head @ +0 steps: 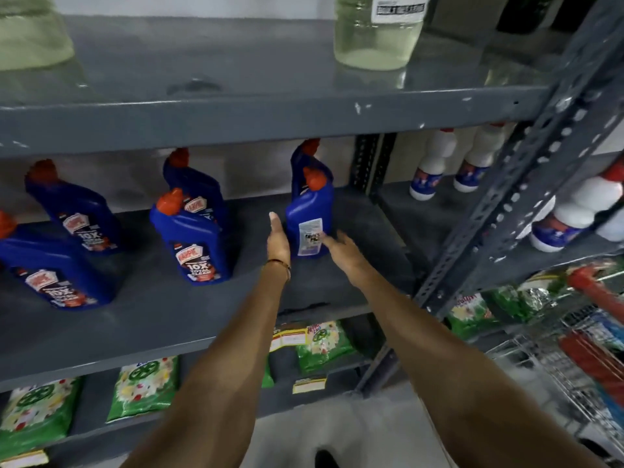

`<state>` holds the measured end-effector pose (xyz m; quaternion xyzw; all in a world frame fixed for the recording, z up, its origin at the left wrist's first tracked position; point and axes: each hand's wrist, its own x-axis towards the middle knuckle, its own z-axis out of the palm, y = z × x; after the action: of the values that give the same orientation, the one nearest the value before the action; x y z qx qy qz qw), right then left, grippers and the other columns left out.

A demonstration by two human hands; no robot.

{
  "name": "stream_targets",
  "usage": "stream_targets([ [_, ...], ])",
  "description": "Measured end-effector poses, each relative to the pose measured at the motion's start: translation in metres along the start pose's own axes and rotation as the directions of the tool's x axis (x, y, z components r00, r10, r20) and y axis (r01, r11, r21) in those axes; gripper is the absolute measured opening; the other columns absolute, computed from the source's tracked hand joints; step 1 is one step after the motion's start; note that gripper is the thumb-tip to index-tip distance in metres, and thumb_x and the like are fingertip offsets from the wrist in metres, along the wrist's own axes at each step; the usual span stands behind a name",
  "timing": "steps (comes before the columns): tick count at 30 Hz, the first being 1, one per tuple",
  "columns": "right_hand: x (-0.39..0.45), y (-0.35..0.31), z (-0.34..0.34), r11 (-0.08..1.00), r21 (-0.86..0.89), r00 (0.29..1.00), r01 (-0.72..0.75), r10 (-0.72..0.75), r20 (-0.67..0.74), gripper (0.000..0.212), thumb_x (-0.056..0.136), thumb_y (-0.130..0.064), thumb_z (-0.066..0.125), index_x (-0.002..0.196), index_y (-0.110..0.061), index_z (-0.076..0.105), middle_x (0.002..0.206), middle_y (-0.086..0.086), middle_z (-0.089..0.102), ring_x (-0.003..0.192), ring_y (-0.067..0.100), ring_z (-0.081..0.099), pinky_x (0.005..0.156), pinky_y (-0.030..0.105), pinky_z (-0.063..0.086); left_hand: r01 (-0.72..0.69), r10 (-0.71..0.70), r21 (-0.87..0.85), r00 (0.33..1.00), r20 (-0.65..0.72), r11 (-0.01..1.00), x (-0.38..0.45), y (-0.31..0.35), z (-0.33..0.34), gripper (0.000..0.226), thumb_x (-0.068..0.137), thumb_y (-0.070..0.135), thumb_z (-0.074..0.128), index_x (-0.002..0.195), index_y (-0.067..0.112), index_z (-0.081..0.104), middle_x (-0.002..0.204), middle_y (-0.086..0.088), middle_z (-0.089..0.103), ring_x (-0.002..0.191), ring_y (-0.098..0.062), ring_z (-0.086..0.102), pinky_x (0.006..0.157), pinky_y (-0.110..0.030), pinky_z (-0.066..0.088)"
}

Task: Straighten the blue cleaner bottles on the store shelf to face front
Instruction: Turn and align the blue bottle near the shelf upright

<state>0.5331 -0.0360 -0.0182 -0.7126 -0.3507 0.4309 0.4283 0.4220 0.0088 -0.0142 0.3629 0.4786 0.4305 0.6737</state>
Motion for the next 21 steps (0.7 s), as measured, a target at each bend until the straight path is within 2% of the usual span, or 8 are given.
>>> stream_targets([
  [2, 0.005, 0.004, -0.004, 0.999, -0.049, 0.995, 0.012, -0.007, 0.097, 0.051, 0.088, -0.025, 0.057, 0.135, -0.017, 0.043, 0.136, 0.01, 0.053, 0.12, 0.025, 0.052, 0.094, 0.031, 0.039, -0.007, 0.007, 0.017, 0.999, -0.034, 1.0, 0.005, -0.004, 0.007, 0.068, 0.089, 0.062, 0.02, 0.115, 0.012, 0.058, 0.13, -0.014, 0.057, 0.115, -0.026, 0.056, 0.108, -0.043, 0.038],
  [5, 0.008, 0.008, -0.001, 0.996, -0.069, 0.983, 0.061, -0.048, 0.177, 0.052, 0.082, -0.009, 0.061, 0.131, -0.014, 0.046, 0.132, 0.012, 0.056, 0.118, 0.025, 0.053, 0.096, 0.033, 0.041, -0.013, 0.015, 0.028, 0.997, -0.074, 1.0, 0.011, -0.007, 0.008, 0.055, 0.09, 0.058, 0.026, 0.104, 0.017, 0.06, 0.126, -0.013, 0.06, 0.107, -0.024, 0.059, 0.104, -0.042, 0.041],
  [9, 0.011, 0.01, -0.003, 0.994, -0.026, 0.975, 0.102, -0.095, 0.199, 0.056, 0.078, -0.002, 0.061, 0.13, -0.015, 0.045, 0.13, 0.012, 0.058, 0.117, 0.026, 0.054, 0.099, 0.038, 0.043, -0.021, 0.027, 0.079, 0.996, -0.084, 0.997, 0.014, -0.006, 0.009, 0.059, 0.09, 0.059, 0.027, 0.107, 0.013, 0.06, 0.119, -0.013, 0.064, 0.098, -0.023, 0.062, 0.099, -0.041, 0.046],
  [14, 0.01, 0.004, -0.014, 0.982, 0.039, 0.954, 0.186, -0.19, 0.23, 0.072, 0.069, -0.001, 0.071, 0.132, -0.022, 0.044, 0.125, 0.005, 0.061, 0.115, 0.022, 0.057, 0.103, 0.044, 0.043, -0.04, 0.051, 0.159, 0.997, -0.061, 0.986, 0.005, -0.003, 0.006, 0.055, 0.085, 0.065, 0.03, 0.098, 0.021, 0.061, 0.106, -0.007, 0.065, 0.094, -0.021, 0.063, 0.093, -0.04, 0.049],
  [18, 0.008, -0.015, -0.022, 0.961, 0.033, 0.924, 0.276, -0.274, 0.267, 0.088, 0.062, -0.011, 0.08, 0.137, -0.025, 0.037, 0.13, 0.001, 0.058, 0.118, 0.017, 0.055, 0.105, 0.042, 0.042, -0.097, 0.093, 0.176, 0.995, 0.026, 0.98, -0.003, 0.015, 0.004, 0.043, 0.084, 0.066, 0.032, 0.089, 0.033, 0.06, 0.098, 0.001, 0.066, 0.09, -0.015, 0.064, 0.072, -0.032, 0.051],
  [19, 0.008, -0.02, -0.022, 0.955, 0.04, 0.917, 0.294, -0.294, 0.27, 0.091, 0.06, -0.014, 0.082, 0.138, -0.025, 0.036, 0.13, 0.0, 0.058, 0.118, 0.017, 0.055, 0.104, 0.041, 0.043, -0.116, 0.107, 0.186, 0.993, 0.057, 0.976, -0.004, 0.019, 0.003, 0.043, 0.084, 0.066, 0.032, 0.091, 0.033, 0.059, 0.098, 0.002, 0.067, 0.09, -0.014, 0.065, 0.07, -0.031, 0.052],
  [21, 0.005, -0.027, -0.019, 0.943, 0.071, 0.902, 0.325, -0.332, 0.275, 0.093, 0.058, -0.018, 0.084, 0.137, -0.025, 0.036, 0.129, 0.0, 0.059, 0.117, 0.016, 0.056, 0.1, 0.039, 0.047, -0.14, 0.121, 0.199, 0.987, 0.105, 0.97, -0.003, 0.024, 0.004, 0.053, 0.082, 0.066, 0.037, 0.104, 0.022, 0.057, 0.108, -0.004, 0.067, 0.097, -0.019, 0.065, 0.08, -0.038, 0.054],
])
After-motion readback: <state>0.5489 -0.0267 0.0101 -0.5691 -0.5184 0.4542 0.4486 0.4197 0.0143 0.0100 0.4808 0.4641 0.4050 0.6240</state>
